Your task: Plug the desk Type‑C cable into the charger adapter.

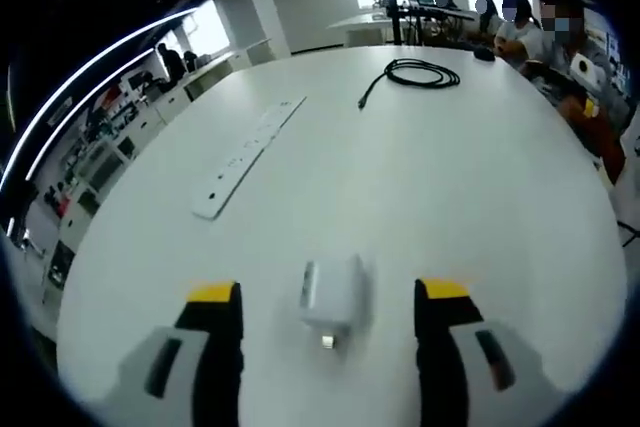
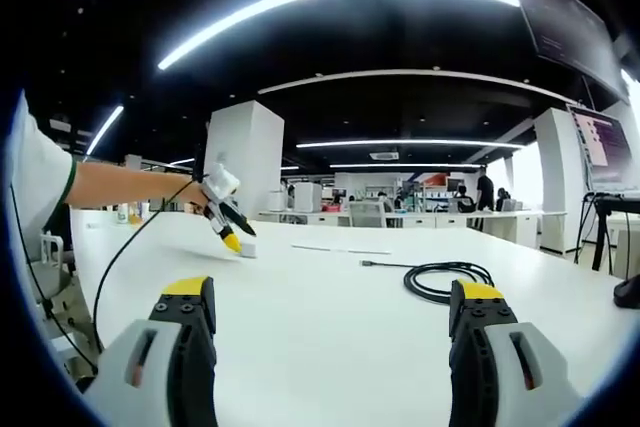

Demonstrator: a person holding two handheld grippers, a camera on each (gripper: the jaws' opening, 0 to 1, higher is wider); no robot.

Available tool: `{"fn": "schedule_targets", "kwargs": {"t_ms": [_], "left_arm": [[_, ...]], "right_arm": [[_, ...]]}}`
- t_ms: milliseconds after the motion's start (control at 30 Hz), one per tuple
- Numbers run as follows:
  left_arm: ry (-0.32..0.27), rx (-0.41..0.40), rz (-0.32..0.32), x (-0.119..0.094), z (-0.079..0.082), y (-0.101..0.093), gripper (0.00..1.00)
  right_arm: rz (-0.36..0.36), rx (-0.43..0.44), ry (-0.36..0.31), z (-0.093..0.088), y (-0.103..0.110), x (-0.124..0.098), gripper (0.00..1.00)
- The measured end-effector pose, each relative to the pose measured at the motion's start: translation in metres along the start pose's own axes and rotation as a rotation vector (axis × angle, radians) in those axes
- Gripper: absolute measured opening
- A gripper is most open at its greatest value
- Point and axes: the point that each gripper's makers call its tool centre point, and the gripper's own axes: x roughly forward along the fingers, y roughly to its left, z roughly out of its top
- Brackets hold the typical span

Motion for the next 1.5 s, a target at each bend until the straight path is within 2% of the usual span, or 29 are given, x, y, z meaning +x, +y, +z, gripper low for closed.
{"fn": "schedule_targets", "kwargs": {"t_ms": [200,300,500,833,867,1167,1267,1300,1367,1400,1500], "left_arm": [[0.035,0.012,-0.009,0.004,-0.003,-0.002,0.58],[0.032,0.009,-0.022,0.004,-0.003,-0.006,0.54],[0.045,0.023,-0.009,0.008,-0.004,0.001,0.46],[0.071,0.006,-0.034,0.014,-0.011,-0.001,0.38],[0.071,0.009,-0.037,0.012,-0.011,-0.011,0.38],[0.083,-0.007,-0.048,0.004,-0.012,-0.053,0.33],[0.081,-0.020,-0.047,0.006,-0.011,-0.045,0.30],[0.081,-0.032,-0.043,0.011,-0.012,-0.030,0.29],[0.081,-0.033,-0.044,0.008,-0.012,-0.040,0.26],[0.081,-0.035,-0.046,0.009,-0.012,-0.031,0.26],[0.080,-0.032,-0.053,0.011,-0.012,-0.028,0.25]], "right_arm": [[0.000,-0.001,-0.004,0.001,0.001,0.000,0.98],[0.000,-0.002,-0.009,0.002,0.001,0.000,0.98],[0.003,-0.001,-0.009,0.001,0.002,0.000,0.98],[0.009,0.003,-0.012,0.000,0.006,0.001,0.98],[0.010,0.003,-0.010,0.000,0.006,0.001,0.98],[0.012,0.005,-0.009,-0.002,0.007,0.001,0.98],[0.010,0.009,-0.009,-0.002,0.007,0.000,0.97],[0.010,0.009,-0.008,-0.002,0.007,0.000,0.97],[0.011,0.005,-0.009,-0.003,0.007,0.000,0.97],[0.011,0.005,-0.009,-0.003,0.007,0.000,0.97],[0.010,0.009,-0.007,-0.004,0.007,-0.001,0.97]]}}
